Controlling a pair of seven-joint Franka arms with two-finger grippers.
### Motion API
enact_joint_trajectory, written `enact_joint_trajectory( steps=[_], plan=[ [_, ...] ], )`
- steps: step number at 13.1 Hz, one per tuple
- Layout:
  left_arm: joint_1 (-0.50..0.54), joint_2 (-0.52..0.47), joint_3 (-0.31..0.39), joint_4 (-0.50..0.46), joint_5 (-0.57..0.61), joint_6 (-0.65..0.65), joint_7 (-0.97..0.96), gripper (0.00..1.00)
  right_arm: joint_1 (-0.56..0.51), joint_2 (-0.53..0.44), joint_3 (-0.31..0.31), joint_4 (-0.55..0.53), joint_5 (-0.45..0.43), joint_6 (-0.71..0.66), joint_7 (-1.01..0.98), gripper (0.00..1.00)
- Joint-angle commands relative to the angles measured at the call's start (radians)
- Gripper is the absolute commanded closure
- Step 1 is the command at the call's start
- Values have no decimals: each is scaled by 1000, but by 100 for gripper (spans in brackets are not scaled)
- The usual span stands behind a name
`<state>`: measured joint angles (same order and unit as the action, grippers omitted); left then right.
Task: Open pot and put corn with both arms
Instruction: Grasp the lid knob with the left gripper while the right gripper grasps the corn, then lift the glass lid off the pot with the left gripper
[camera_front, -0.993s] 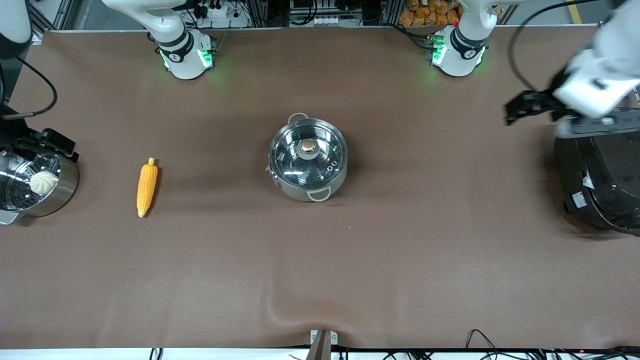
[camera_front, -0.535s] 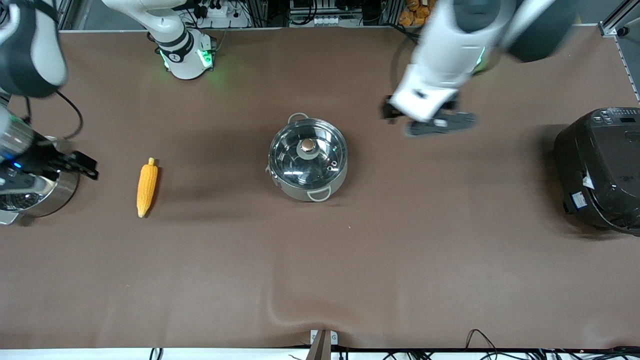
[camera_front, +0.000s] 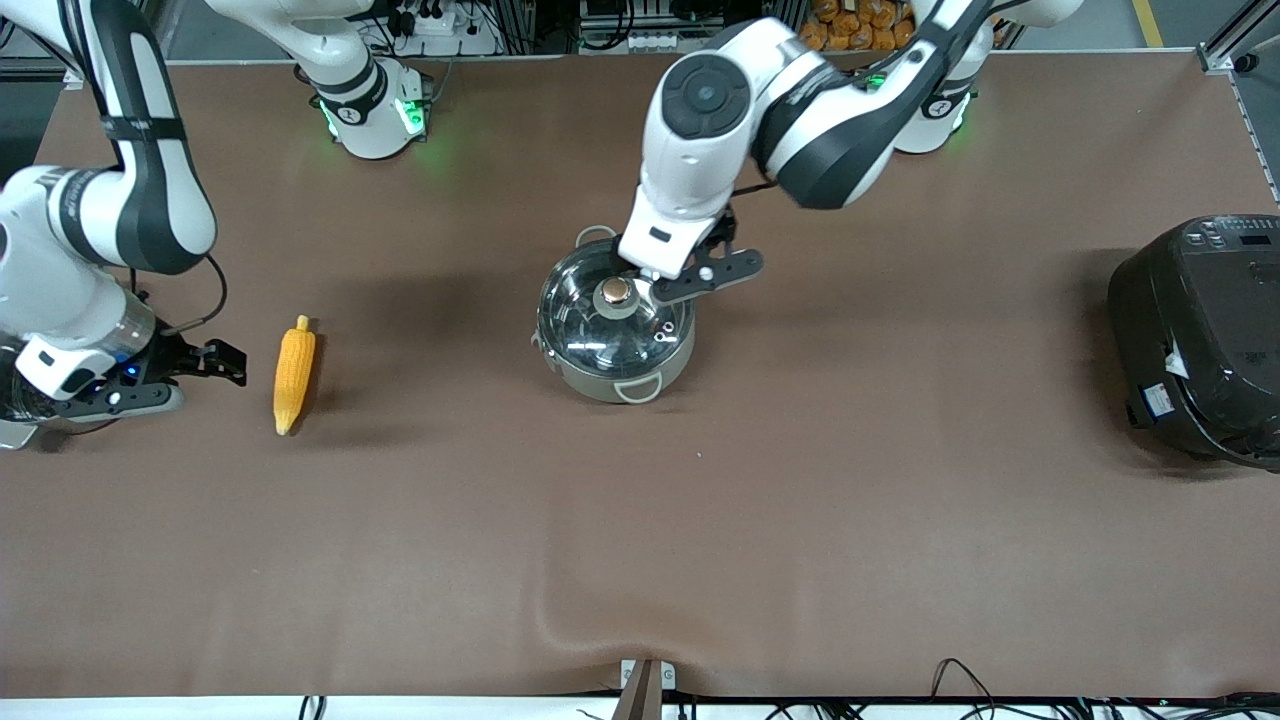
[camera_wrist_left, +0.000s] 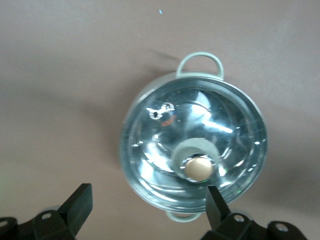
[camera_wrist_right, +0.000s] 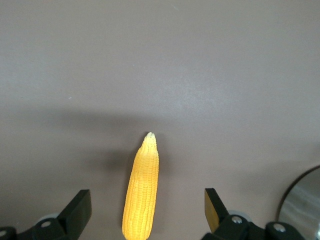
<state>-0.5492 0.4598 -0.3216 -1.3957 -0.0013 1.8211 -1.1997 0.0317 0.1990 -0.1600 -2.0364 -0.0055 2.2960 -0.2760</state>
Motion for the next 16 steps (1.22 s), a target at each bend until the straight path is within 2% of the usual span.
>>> enact_joint_trajectory(
  steps=[1, 4, 6, 10, 12, 14, 16],
  plan=[
    [-69, 63, 30, 43, 46, 38, -95, 0, -18, 74, 14, -7, 1, 97, -12, 0],
    [-176, 140, 117, 102, 52, 67, -164, 0, -18, 134, 16, -39, 4, 166, -12, 0],
    [-236, 164, 176, 109, 50, 78, -187, 6, -16, 169, 17, -47, 4, 166, -12, 0],
    [-250, 209, 187, 109, 50, 116, -208, 8, -16, 206, 19, -59, 22, 166, -14, 0],
    [-250, 209, 187, 107, 50, 116, -208, 13, -15, 220, 19, -59, 22, 166, -14, 0],
    [-250, 209, 185, 104, 52, 109, -208, 24, -16, 230, 19, -59, 25, 166, -12, 0],
    [-252, 211, 184, 101, 52, 109, -208, 27, -18, 250, 19, -61, 27, 166, -12, 0]
  ],
)
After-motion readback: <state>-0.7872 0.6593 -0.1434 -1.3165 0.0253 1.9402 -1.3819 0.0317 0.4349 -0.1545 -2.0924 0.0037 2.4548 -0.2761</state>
